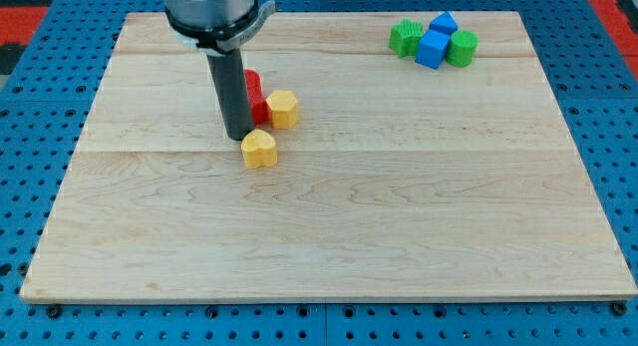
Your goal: Move the red blocks to the top diagonally
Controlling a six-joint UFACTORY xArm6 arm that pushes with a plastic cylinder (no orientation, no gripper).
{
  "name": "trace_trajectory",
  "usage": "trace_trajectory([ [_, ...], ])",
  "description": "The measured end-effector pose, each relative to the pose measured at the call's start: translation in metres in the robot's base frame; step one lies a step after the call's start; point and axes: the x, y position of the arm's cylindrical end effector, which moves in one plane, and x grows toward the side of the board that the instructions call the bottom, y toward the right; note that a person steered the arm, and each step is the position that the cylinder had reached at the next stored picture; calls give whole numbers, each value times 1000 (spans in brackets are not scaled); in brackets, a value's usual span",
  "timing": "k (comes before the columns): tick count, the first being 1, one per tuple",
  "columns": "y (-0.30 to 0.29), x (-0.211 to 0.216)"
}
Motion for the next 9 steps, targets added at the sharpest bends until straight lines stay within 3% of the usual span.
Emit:
trace_trajectory([
  [2, 20, -51],
  [4, 93, -86],
  [6, 29, -115],
  [7, 43, -132],
  [8, 48, -145],
  [9, 91, -111],
])
